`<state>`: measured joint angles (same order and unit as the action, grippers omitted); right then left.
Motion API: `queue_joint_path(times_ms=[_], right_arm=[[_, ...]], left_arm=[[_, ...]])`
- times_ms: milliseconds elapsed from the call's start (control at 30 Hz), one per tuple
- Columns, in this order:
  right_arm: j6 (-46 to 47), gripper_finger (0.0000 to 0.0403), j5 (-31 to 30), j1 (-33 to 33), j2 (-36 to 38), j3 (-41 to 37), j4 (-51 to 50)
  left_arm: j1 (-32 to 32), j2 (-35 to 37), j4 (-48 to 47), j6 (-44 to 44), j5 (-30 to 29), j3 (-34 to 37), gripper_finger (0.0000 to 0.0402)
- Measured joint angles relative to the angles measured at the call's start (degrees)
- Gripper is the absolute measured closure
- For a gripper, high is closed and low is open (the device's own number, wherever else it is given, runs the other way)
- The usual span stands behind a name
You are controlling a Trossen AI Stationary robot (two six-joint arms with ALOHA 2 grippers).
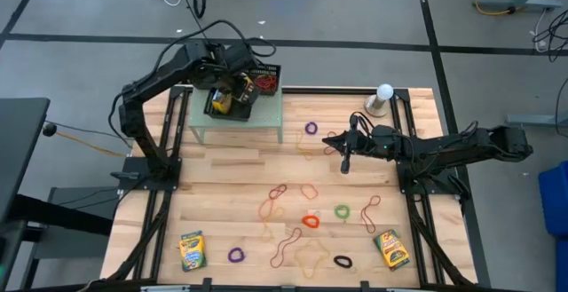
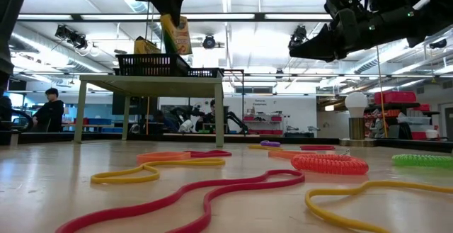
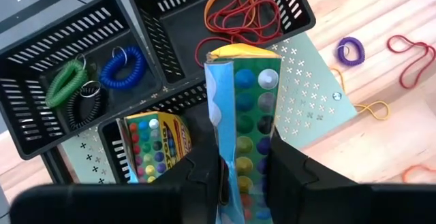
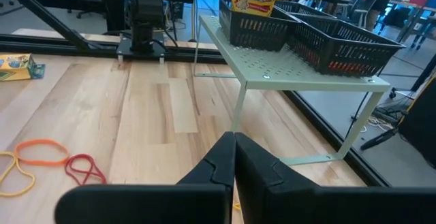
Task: Pick & Place Office Desk Supplies
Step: Put the yellow crayon box into the bottom black bin
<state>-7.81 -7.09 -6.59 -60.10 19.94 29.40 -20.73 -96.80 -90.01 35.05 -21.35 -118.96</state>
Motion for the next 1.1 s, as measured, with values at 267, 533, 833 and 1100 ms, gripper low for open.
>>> queue_joint_path(times_ms=[267, 533, 833, 1100], right_arm=[[0.0, 0.0392, 0.0, 0.0, 0.0, 0.0, 0.0], [-0.1, 0.0392, 0.6, 0.0, 0.0, 0.0, 0.0], [-0.4, 0.0392, 0.9, 0.0, 0.0, 0.0, 0.3], [-0.4, 0.0392, 1.2, 0.0, 0.0, 0.0, 1.0]], left_arm=[[0.0, -1.1, 0.0, -0.8, 0.6, 0.0, 0.0314], [0.0, -1.1, 0.2, -0.6, 0.2, 0.4, 0.0314], [-1.9, 3.4, 0.0, 0.2, -0.6, 9.9, 0.0314], [-1.7, 4.3, 0.0, 2.6, 1.3, 10.3, 0.0314]])
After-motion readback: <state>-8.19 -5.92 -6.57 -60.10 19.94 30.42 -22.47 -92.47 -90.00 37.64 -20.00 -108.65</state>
